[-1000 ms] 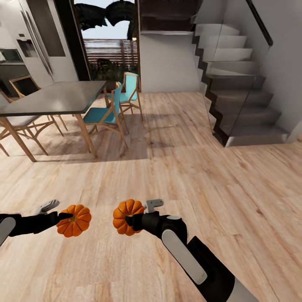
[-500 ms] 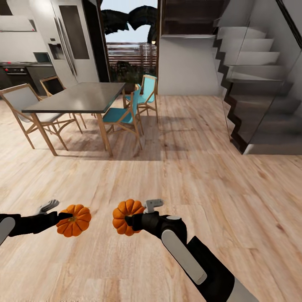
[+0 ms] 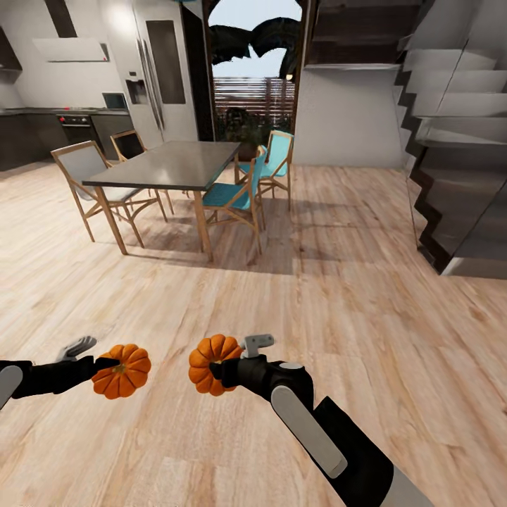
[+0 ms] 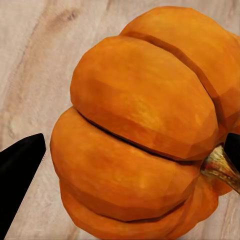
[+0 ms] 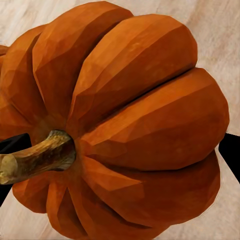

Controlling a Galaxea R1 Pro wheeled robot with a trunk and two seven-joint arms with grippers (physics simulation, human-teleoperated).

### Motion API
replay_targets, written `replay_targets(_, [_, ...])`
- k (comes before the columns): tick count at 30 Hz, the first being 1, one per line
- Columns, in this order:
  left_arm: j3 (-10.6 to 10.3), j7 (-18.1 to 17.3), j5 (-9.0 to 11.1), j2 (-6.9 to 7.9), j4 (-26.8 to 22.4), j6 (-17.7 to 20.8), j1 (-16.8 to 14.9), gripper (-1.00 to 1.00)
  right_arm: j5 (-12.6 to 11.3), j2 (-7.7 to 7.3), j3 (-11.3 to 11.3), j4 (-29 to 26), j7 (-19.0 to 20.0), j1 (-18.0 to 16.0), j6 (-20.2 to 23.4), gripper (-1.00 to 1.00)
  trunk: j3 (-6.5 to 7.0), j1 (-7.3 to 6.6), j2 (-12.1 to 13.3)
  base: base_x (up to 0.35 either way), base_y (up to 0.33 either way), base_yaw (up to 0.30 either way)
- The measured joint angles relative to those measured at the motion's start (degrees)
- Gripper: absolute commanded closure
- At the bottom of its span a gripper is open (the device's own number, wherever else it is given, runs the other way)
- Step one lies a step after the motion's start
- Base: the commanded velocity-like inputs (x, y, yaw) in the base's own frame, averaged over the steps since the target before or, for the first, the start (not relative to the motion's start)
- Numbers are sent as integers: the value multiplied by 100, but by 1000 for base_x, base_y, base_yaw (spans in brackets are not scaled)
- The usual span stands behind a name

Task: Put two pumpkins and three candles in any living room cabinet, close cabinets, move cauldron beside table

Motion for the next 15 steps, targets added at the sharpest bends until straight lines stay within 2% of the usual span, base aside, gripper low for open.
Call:
replay_targets(5, [24,0,-1,0,10,0,1,100,-1,-2,2,0,0,0,1,100,31,-2,0,134,0,240])
replay_targets(11, [25,0,8,0,26,1,1,100,8,-12,-5,-24,8,0,1,100,68,-3,0,307,0,231])
replay_targets(15, [113,-5,-9,0,117,-1,-1,100,15,-17,-24,-25,15,1,5,100,77,-3,0,337,7,61])
